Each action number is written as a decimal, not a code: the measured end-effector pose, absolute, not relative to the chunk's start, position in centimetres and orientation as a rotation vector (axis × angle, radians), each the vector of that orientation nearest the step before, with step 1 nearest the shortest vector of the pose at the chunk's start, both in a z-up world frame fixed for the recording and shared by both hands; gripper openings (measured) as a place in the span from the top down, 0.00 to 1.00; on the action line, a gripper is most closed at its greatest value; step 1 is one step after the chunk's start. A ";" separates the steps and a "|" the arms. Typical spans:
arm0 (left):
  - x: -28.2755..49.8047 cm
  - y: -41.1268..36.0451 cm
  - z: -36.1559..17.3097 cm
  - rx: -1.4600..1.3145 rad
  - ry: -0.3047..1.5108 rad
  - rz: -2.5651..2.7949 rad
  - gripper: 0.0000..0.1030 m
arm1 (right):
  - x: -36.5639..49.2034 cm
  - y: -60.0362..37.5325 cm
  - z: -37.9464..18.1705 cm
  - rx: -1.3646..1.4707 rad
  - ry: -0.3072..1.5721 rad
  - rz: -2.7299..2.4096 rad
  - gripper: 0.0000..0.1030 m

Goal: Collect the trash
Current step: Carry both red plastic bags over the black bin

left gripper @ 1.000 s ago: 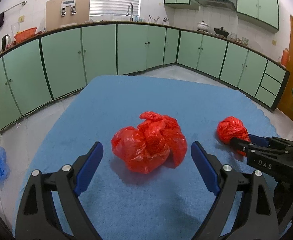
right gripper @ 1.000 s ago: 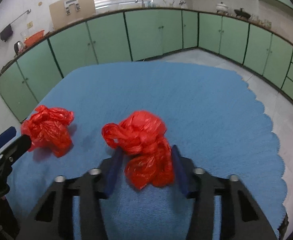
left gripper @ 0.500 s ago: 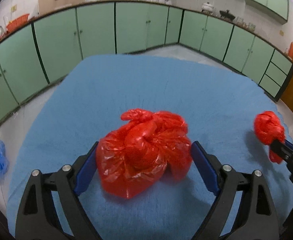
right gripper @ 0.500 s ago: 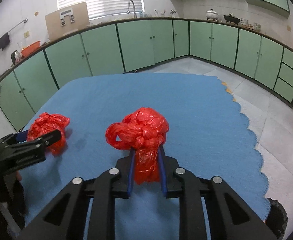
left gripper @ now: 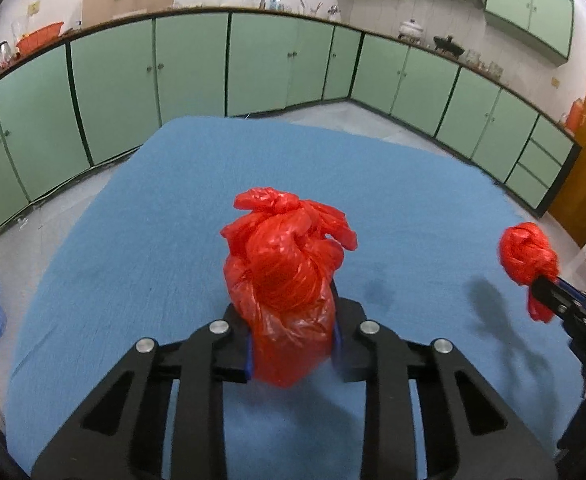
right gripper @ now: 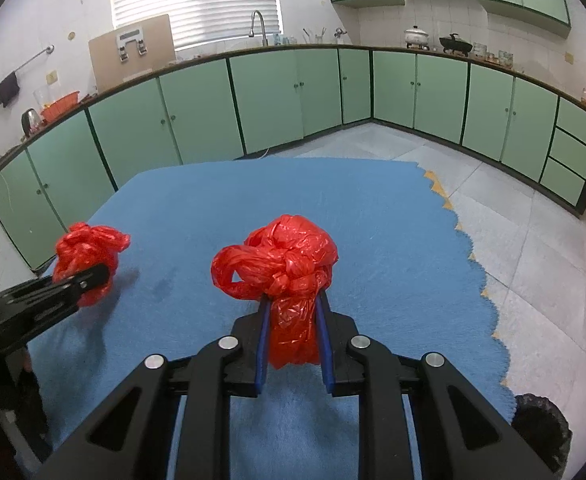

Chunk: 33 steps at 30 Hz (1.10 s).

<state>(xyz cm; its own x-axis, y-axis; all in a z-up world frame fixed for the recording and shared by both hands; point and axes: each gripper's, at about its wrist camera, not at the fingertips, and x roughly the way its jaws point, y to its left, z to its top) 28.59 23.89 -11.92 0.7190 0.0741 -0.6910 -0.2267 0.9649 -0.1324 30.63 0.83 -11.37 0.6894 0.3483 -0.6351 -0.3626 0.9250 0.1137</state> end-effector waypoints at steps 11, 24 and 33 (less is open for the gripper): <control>23.6 18.7 -8.6 -0.186 0.672 0.041 0.76 | 27.0 -3.2 -8.2 -0.002 0.645 0.372 0.80; 21.5 9.8 -6.3 -0.129 0.624 -0.128 0.76 | 23.2 -9.9 -4.6 0.041 0.593 0.304 0.80; 20.8 3.8 -6.0 -0.093 0.618 -0.249 0.76 | 20.6 -14.9 -3.5 0.065 0.571 0.235 0.80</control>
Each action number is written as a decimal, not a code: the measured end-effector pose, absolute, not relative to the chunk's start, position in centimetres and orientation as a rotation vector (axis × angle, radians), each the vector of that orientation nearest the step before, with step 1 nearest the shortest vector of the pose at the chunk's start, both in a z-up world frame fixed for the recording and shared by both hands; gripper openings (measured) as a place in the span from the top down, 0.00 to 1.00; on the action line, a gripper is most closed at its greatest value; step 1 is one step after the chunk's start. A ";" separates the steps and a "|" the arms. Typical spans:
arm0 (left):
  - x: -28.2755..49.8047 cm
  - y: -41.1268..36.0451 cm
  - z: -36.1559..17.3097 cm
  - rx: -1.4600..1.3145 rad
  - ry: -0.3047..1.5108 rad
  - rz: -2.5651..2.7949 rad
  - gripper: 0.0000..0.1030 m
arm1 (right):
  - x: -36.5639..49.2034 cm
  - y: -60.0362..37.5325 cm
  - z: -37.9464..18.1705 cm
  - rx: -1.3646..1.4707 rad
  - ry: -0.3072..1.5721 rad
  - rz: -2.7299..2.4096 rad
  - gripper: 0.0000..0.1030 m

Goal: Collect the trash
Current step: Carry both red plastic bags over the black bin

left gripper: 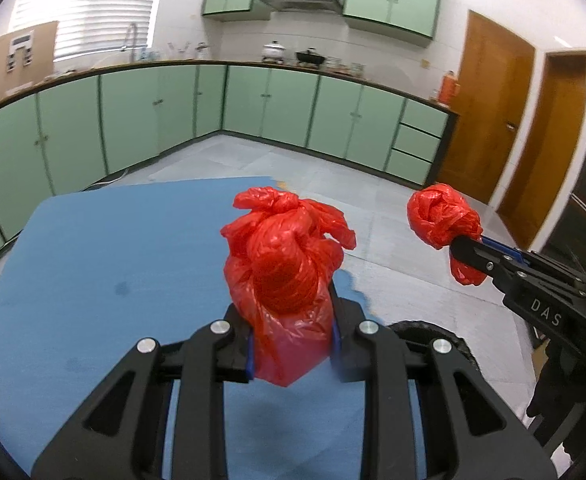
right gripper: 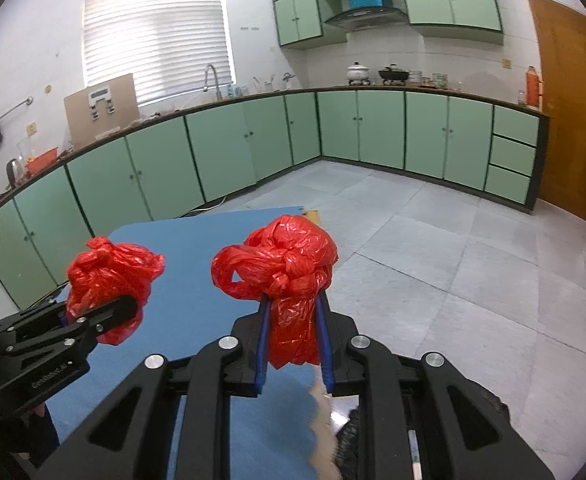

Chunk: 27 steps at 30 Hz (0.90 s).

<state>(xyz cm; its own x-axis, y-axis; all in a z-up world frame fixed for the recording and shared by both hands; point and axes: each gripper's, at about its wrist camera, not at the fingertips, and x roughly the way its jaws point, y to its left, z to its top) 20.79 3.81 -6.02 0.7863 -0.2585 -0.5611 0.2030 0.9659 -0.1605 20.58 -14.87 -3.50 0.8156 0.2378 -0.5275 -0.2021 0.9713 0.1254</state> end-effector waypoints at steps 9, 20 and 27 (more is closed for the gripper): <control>19.7 -2.8 -6.0 -0.061 0.609 -0.379 0.76 | 18.0 -20.3 -3.5 0.092 0.566 0.131 0.80; 18.7 -10.2 -7.4 -0.023 0.630 -0.519 0.76 | 14.8 -27.4 -5.3 0.143 0.587 -0.016 0.80; 18.5 -15.2 -8.7 0.010 0.630 -0.605 0.76 | 12.7 -31.0 -6.6 0.166 0.597 -0.096 0.80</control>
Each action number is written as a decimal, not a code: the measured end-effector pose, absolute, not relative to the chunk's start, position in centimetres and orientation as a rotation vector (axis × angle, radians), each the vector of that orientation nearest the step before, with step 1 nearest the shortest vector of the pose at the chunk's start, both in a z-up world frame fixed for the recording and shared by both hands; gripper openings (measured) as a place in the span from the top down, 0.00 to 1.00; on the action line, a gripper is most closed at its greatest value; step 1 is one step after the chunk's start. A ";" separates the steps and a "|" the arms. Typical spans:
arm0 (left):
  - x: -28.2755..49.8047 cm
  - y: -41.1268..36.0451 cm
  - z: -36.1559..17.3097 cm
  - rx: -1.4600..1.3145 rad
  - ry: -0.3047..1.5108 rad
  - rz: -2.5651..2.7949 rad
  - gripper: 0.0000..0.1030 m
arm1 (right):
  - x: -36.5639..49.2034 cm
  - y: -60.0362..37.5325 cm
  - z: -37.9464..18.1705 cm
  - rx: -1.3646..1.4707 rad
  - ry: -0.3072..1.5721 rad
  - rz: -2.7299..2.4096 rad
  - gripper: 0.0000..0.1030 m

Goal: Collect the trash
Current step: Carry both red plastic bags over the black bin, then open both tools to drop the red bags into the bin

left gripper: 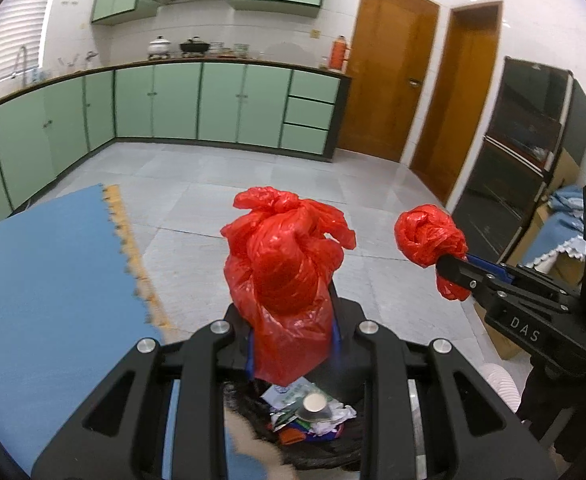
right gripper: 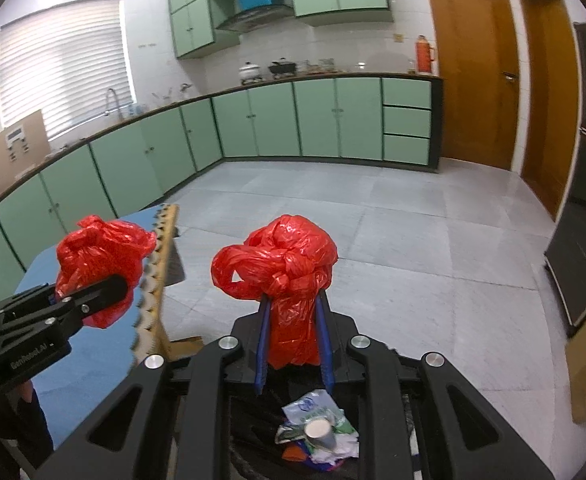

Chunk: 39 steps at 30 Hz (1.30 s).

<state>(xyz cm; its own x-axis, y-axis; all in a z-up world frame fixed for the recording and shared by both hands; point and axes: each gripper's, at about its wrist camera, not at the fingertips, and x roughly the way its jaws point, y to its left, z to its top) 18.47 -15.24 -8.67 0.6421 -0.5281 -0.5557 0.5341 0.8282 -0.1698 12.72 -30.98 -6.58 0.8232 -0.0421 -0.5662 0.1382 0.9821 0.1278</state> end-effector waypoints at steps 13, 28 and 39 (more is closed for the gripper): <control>19.8 -20.5 -13.6 0.059 0.698 -0.698 0.74 | 11.8 -34.0 -9.8 0.192 0.654 -0.165 0.80; 21.1 -20.4 -14.2 0.023 0.759 -0.702 0.44 | 12.9 -36.0 -12.3 0.229 0.722 -0.182 0.53; 21.0 -18.9 -12.4 0.008 0.723 -0.679 0.32 | 12.1 -35.7 -11.0 0.214 0.681 -0.207 0.31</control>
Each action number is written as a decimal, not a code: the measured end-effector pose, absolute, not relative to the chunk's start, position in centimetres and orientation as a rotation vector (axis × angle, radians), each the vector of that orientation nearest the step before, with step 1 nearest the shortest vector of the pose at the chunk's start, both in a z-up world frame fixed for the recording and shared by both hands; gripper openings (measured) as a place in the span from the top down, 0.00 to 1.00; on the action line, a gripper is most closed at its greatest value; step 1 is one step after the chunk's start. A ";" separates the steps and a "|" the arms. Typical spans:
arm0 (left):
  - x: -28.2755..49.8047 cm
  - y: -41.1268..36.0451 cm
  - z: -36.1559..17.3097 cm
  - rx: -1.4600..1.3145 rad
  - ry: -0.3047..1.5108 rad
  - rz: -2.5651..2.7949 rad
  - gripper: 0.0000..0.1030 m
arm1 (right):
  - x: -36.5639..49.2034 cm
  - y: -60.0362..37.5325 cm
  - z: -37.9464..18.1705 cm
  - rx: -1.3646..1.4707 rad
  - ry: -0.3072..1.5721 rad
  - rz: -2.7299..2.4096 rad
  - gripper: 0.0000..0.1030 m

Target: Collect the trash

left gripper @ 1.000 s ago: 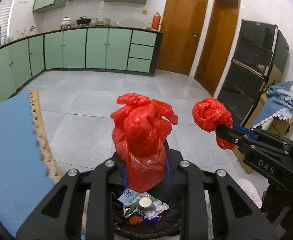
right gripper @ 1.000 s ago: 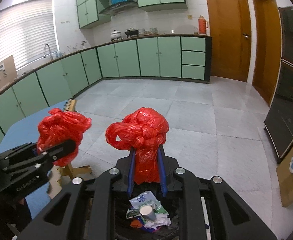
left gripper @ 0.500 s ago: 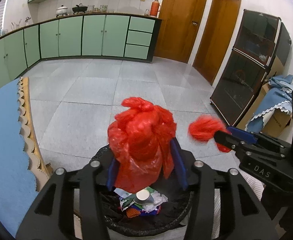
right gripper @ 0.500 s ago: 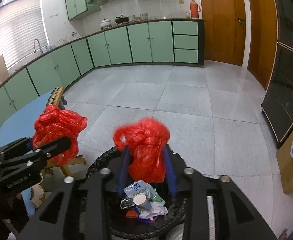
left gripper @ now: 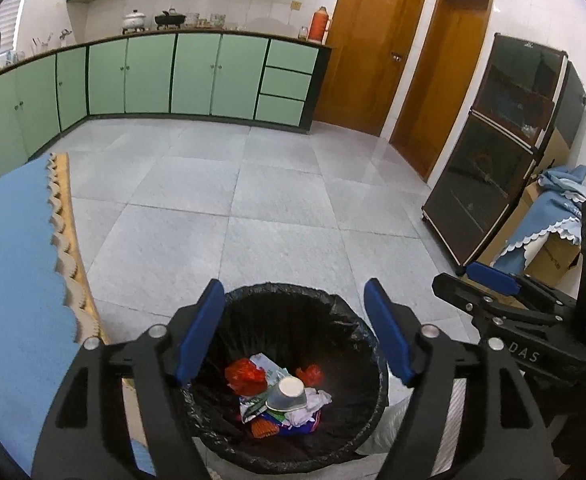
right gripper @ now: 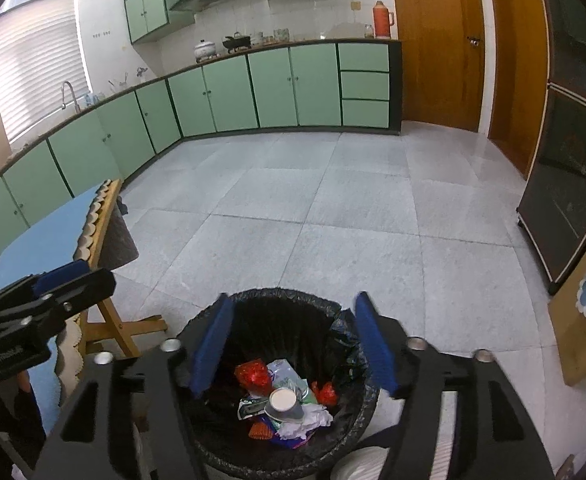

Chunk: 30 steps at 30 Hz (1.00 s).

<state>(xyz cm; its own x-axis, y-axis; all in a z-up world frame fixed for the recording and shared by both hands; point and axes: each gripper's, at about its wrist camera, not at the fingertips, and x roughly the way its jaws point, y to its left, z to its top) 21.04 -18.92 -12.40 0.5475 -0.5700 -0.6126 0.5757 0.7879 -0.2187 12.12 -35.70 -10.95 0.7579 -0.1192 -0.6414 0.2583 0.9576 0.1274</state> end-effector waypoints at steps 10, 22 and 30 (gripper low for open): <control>19.8 -15.2 -8.6 0.001 0.646 -0.624 0.18 | 10.8 -34.3 -7.6 0.177 0.618 -0.185 0.07; 16.0 -11.1 -4.0 0.015 0.573 -0.529 0.11 | 8.2 -30.4 -2.7 0.173 0.570 -0.063 0.06; 13.0 -8.7 -1.9 0.003 0.535 -0.480 0.10 | 6.4 -28.2 -0.9 0.185 0.575 -0.052 0.06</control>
